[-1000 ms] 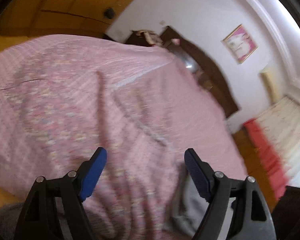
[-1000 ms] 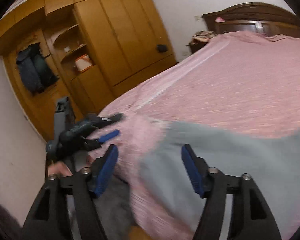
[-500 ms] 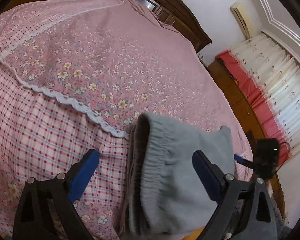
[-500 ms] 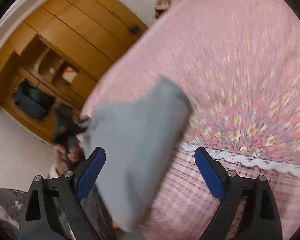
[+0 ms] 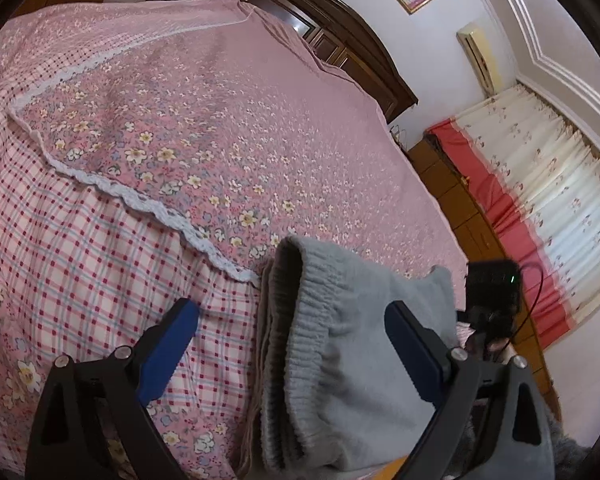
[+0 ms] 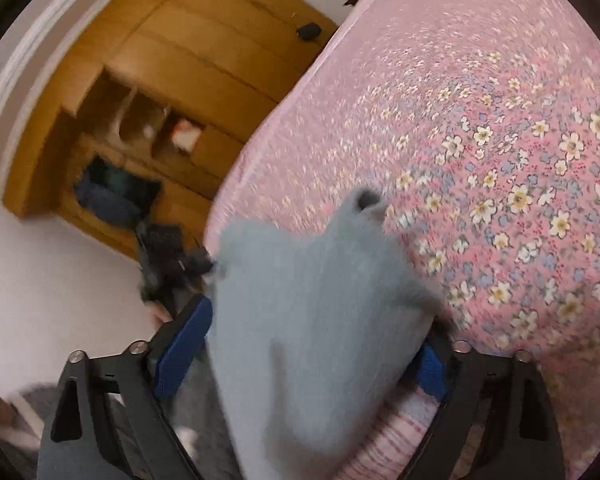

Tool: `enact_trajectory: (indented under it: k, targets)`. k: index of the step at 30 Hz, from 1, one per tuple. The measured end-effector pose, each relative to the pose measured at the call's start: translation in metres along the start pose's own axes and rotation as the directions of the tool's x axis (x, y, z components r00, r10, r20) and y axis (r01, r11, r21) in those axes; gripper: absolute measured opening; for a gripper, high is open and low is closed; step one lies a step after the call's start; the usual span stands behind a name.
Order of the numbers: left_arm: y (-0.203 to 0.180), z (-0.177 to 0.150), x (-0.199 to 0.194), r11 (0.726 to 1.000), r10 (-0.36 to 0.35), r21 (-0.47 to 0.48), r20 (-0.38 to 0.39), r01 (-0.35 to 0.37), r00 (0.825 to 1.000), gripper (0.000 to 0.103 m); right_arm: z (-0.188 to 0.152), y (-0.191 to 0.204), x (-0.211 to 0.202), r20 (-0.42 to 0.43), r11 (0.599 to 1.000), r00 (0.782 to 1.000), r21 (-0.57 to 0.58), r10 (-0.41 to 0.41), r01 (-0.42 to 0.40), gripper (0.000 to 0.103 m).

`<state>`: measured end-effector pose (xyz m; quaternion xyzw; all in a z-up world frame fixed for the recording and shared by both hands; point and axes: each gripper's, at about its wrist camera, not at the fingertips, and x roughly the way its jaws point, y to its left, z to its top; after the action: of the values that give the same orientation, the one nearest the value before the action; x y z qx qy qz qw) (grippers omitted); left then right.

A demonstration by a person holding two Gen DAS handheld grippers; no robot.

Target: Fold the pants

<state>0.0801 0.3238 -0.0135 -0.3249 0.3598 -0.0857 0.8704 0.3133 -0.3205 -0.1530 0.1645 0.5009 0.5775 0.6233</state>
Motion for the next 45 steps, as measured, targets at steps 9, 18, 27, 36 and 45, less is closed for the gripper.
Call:
enact_trajectory:
  k: [9, 18, 27, 36, 45]
  targets:
    - [0.000, -0.013, -0.011, 0.998, 0.028, 0.060, 0.008, -0.029, 1.000, 0.097, 0.029, 0.008, -0.051, -0.027, 0.978, 0.978, 0.010, -0.207, 0.207, 0.011]
    - [-0.009, -0.027, -0.011, 0.990, 0.089, 0.109, 0.005, -0.089, 0.996, 0.097, 0.107, -0.077, -0.132, -0.132, 0.894, 0.892, 0.063, -0.433, 0.443, 0.028]
    - [-0.079, -0.040, -0.007, 0.964, 0.059, 0.258, 0.004, -0.058, 0.998, 0.096, 0.036, -0.035, -0.229, 0.247, 0.907, 0.873, 0.158, -0.420, 0.391, 0.064]
    - [-0.236, -0.049, 0.067, 0.887, -0.083, 0.461, 0.082, 0.036, 0.993, 0.090, -0.038, -0.033, -0.147, 0.093, 0.981, 0.991, 0.176, -0.098, 0.081, 0.018]
    - [-0.168, -0.071, 0.087, 0.956, -0.083, 0.276, -0.067, 0.098, 0.994, 0.061, -0.091, -0.091, -0.171, 0.151, 0.918, 0.975, 0.386, -0.163, 0.094, 0.000]
